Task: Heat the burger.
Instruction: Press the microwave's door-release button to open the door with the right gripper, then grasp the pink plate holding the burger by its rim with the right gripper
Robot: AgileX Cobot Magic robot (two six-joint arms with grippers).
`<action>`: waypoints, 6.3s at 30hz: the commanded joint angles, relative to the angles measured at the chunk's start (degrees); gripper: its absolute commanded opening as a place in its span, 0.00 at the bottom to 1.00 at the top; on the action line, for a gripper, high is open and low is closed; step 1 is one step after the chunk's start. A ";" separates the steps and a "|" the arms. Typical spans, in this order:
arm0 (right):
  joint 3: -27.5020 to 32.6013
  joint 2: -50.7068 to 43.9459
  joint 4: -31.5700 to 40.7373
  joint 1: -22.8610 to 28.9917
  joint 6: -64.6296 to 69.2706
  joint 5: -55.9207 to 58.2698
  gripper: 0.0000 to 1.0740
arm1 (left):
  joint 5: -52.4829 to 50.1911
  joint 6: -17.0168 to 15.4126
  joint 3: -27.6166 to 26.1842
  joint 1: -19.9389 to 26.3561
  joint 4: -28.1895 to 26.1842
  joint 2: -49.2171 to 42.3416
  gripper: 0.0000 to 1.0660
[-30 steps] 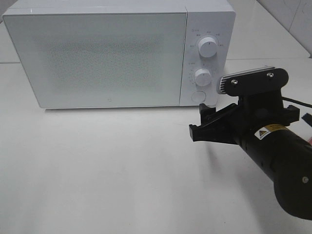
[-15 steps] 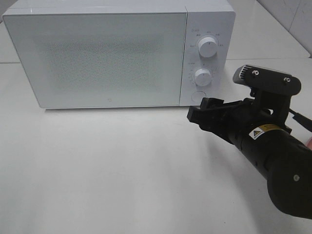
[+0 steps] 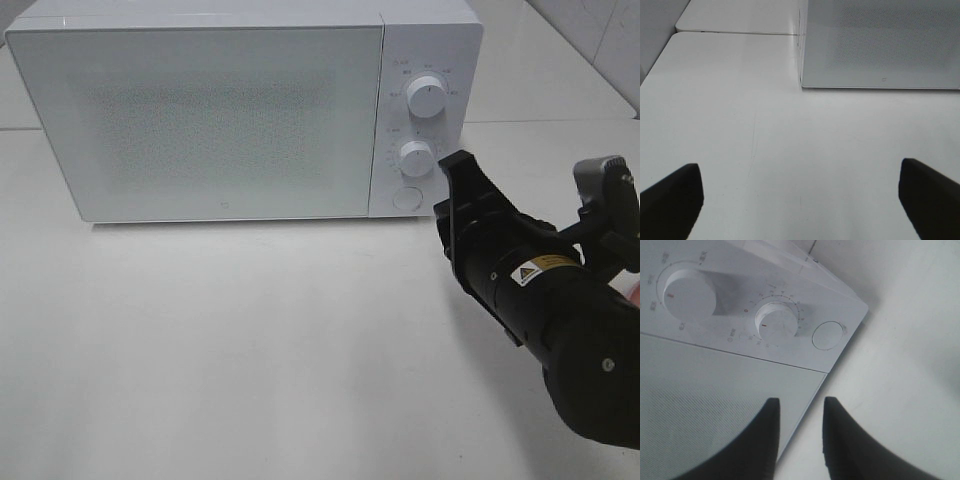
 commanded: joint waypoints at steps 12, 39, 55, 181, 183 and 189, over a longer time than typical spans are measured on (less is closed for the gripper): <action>-0.40 -0.17 0.11 -0.06 17.70 1.78 0.00 | -0.57 0.11 0.17 0.06 0.17 -1.20 0.92; -14.04 15.18 -3.38 -5.33 20.80 5.33 0.00 | -0.57 0.11 0.17 0.06 0.23 -1.15 0.92; -19.88 20.57 -4.64 -9.45 22.17 7.96 0.00 | -0.57 0.11 0.17 0.06 0.23 -1.15 0.92; -21.54 15.13 -4.76 -15.13 4.87 23.32 0.00 | -0.57 0.11 0.17 0.06 0.00 -1.15 0.92; -21.26 14.38 -4.76 -15.13 3.04 24.52 0.00 | -0.57 0.11 0.17 0.06 0.00 -1.15 0.92; -20.57 9.34 -4.64 -15.18 -11.69 32.43 0.01 | -0.57 0.11 0.17 0.06 0.00 -1.15 0.92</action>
